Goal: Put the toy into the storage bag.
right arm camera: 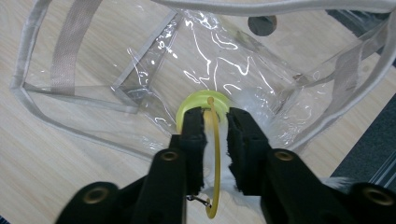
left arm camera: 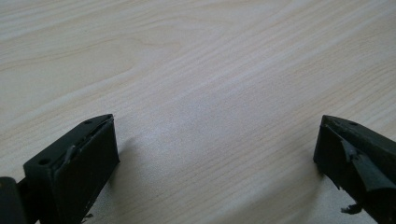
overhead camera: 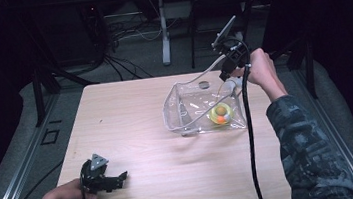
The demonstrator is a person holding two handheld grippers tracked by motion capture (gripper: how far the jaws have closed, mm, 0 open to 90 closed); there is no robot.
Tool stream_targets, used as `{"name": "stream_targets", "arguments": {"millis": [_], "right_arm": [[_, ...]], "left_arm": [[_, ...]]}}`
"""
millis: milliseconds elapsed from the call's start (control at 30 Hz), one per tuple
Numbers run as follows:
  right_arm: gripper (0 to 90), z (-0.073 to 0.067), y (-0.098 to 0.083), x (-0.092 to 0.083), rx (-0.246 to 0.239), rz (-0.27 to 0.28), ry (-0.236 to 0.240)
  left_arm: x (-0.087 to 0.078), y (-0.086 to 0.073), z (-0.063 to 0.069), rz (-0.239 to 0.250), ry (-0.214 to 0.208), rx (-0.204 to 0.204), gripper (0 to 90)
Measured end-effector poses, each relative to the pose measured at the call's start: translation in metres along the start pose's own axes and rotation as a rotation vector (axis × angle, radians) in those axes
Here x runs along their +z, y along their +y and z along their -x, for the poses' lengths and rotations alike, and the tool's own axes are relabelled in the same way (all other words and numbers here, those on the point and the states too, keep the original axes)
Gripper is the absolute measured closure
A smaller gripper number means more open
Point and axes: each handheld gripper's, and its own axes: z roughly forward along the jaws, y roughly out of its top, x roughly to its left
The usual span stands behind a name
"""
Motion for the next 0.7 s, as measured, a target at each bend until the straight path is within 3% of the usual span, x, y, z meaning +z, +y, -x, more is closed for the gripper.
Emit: {"name": "stream_targets", "arguments": {"millis": [33, 233, 367, 700], "right_arm": [[64.9, -0.001, -0.001, -0.005, 0.001, 0.013, -0.005], [50.4, -0.001, -0.005, -0.020, 0.015, 0.051, -0.003], [33.8, -0.004, -0.011, -0.035, 0.013, 0.092, -0.001], [18.3, -0.013, -0.036, -0.056, 0.008, 0.128, 0.008]], "left_arm": [[0.000, 0.000, 0.000, 0.000, 0.000, 0.000, 0.0], [0.000, 0.000, 0.000, 0.000, 0.000, 0.001, 0.0], [0.000, 0.000, 0.000, 0.000, 0.000, 0.001, 0.0], [0.000, 0.000, 0.000, 0.000, 0.000, 0.001, 0.0]]}}
